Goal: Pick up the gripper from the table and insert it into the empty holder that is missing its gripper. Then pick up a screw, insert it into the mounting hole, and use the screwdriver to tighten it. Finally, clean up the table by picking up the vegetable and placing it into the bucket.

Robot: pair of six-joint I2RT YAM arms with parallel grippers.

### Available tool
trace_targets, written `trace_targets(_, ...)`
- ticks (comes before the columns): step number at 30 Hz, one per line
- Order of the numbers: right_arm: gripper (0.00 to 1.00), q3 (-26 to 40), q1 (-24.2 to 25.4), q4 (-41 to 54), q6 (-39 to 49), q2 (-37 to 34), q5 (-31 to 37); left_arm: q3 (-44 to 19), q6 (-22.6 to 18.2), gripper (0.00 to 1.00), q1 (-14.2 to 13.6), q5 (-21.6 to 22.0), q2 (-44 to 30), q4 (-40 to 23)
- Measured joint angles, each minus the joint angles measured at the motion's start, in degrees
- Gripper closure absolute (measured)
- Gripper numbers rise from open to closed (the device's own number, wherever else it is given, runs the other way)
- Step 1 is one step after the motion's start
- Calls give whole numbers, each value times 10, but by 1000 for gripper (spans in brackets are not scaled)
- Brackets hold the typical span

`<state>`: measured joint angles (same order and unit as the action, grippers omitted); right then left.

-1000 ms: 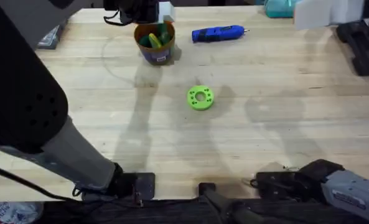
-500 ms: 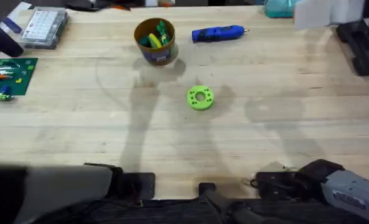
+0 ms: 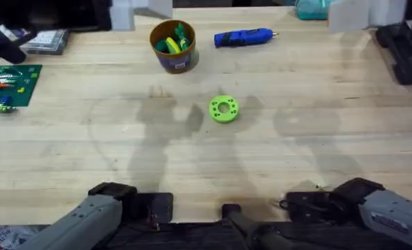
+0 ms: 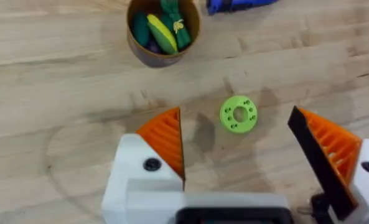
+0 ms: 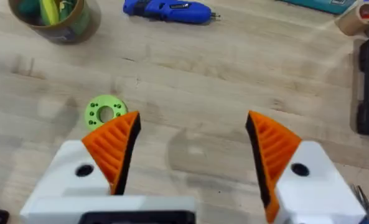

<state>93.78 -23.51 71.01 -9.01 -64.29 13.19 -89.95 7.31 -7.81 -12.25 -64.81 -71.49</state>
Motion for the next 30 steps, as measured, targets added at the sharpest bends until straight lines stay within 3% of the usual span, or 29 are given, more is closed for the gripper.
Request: trace_targets(30, 12, 0, 0, 0, 0, 0, 0, 0, 0, 2, 0, 0, 8, -18)
